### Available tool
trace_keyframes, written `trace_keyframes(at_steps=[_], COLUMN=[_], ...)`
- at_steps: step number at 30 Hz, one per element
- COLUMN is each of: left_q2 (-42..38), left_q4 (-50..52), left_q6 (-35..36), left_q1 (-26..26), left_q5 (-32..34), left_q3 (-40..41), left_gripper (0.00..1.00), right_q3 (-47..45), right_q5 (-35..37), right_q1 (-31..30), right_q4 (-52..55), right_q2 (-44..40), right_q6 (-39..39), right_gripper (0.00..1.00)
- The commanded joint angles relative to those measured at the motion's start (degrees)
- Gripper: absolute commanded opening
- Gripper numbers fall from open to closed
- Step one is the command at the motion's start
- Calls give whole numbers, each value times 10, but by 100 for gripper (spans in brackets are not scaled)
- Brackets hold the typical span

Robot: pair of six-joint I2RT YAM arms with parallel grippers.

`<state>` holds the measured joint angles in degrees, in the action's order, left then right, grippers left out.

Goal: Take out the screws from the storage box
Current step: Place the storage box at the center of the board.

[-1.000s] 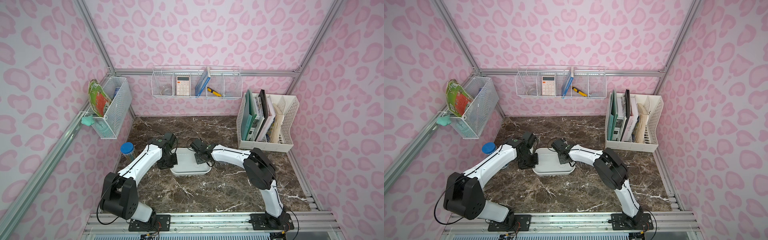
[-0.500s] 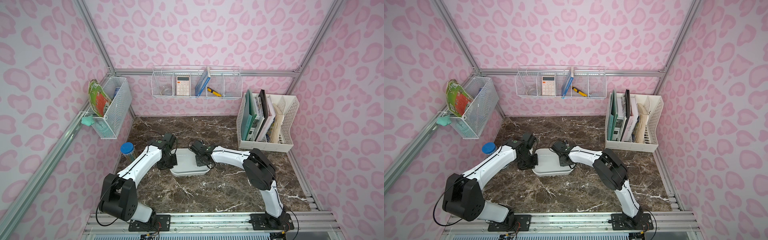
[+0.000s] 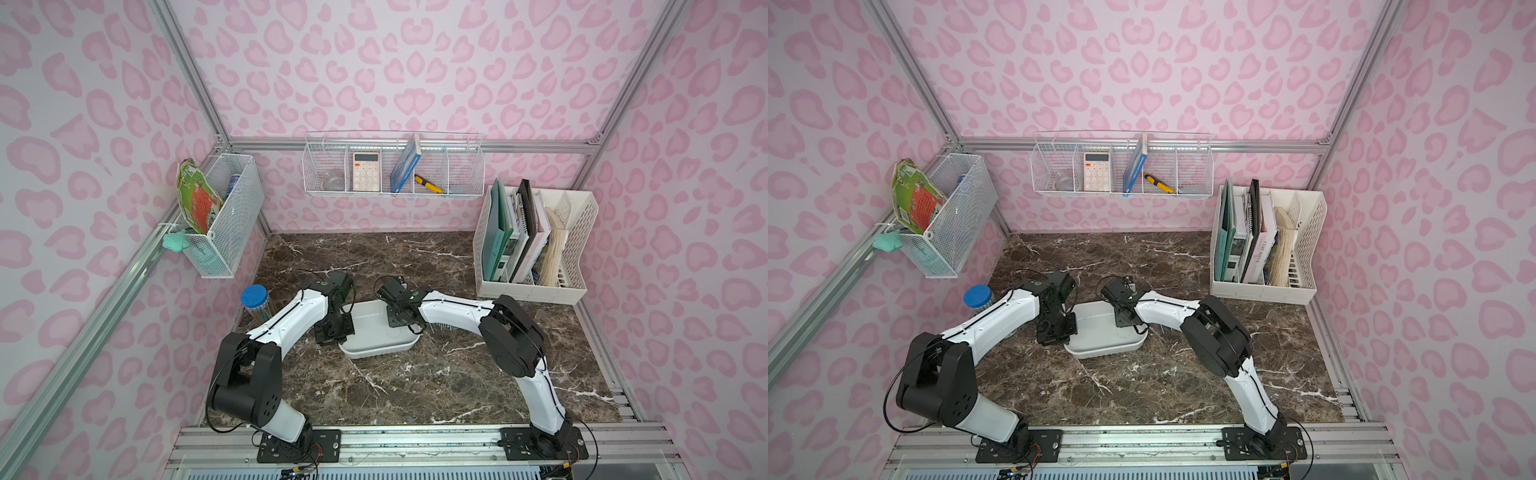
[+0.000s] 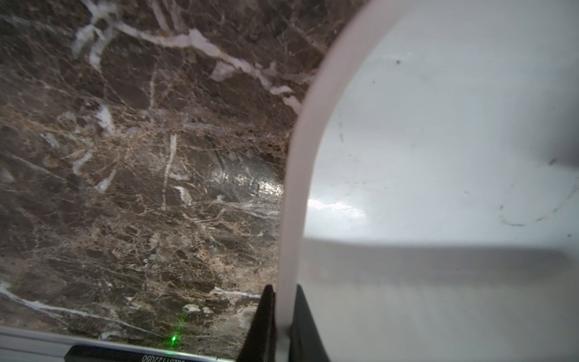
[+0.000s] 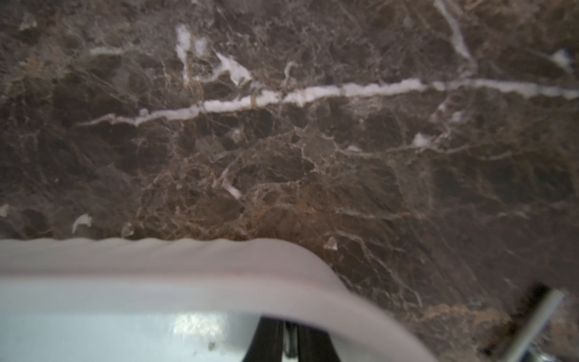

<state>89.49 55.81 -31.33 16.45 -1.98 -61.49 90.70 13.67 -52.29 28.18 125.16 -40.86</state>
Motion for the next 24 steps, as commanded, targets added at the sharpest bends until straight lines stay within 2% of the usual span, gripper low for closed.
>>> trace_keyframes(at_steps=[1, 5, 7, 9, 15, 19, 24], left_q2=[-1, -16, -18, -26, -60, -54, -51], left_q4=[-14, -29, -32, -39, -55, -51, -46], left_q6=[10, 18, 21, 23, 27, 27, 29], left_q1=[1, 1, 1, 1, 1, 1, 1], left_q5=[-33, -54, -70, -80, -82, -83, -75], left_q3=[-5, 2, 2, 4, 11, 6, 0], left_gripper=[6, 24, 27, 39, 60, 66, 68], right_q3=[3, 17, 19, 19, -1, -10, -9], right_q5=[-18, -17, -20, -23, -23, -30, -28], right_q1=[4, 6, 7, 6, 2, -1, -4], right_q4=[56, 55, 51, 46, 4, -11, -4], right_q2=[20, 25, 24, 18, -38, -66, -78], right_q6=[10, 21, 22, 22, 30, 33, 34], right_gripper=[10, 5, 4, 3, 2, 2, 2])
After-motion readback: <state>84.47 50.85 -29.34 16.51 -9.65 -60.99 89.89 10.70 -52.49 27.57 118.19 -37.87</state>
